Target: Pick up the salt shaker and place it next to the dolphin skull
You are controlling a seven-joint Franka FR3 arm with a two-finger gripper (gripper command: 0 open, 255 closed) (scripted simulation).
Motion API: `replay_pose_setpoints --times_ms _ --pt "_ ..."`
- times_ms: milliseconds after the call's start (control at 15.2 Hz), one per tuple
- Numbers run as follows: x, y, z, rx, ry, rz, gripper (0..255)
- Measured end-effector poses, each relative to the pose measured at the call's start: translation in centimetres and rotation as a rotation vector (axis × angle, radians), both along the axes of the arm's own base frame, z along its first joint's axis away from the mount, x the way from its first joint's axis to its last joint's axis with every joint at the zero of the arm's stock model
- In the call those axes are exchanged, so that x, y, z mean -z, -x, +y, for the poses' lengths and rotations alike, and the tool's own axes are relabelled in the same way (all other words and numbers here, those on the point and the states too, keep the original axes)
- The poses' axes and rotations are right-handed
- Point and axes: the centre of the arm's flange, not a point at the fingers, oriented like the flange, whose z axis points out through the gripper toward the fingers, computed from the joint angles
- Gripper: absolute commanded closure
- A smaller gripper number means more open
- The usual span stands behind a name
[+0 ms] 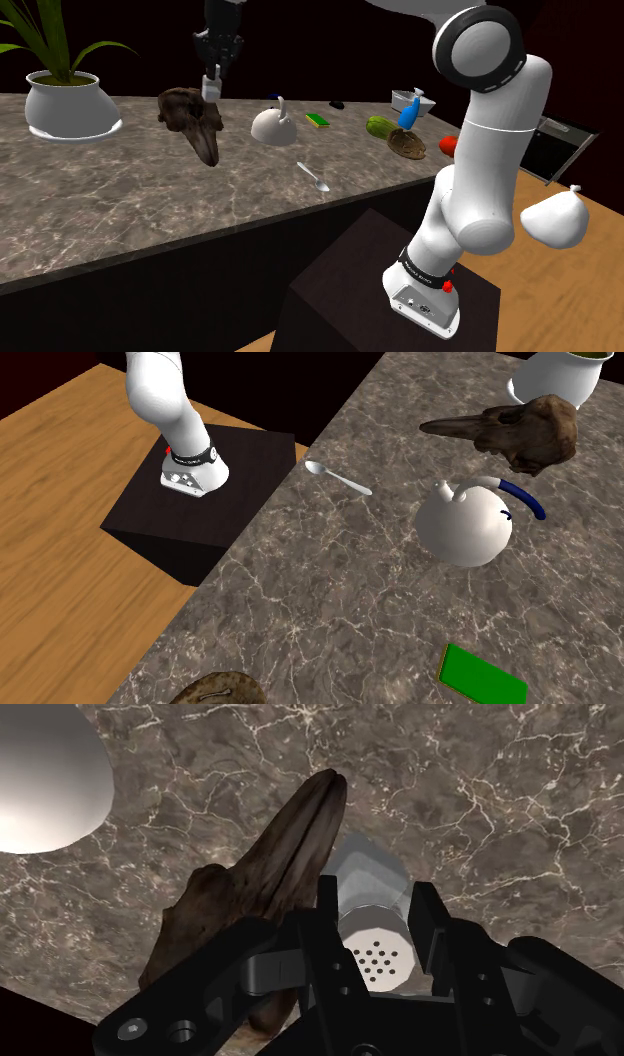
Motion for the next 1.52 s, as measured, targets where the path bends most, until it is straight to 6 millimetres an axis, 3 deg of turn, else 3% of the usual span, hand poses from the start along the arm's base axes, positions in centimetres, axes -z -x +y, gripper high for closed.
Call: replay_pose_setpoints --times_ms 1518 --pt "12.0 -0.1 0.2 0.001 0.0 0.0 255"
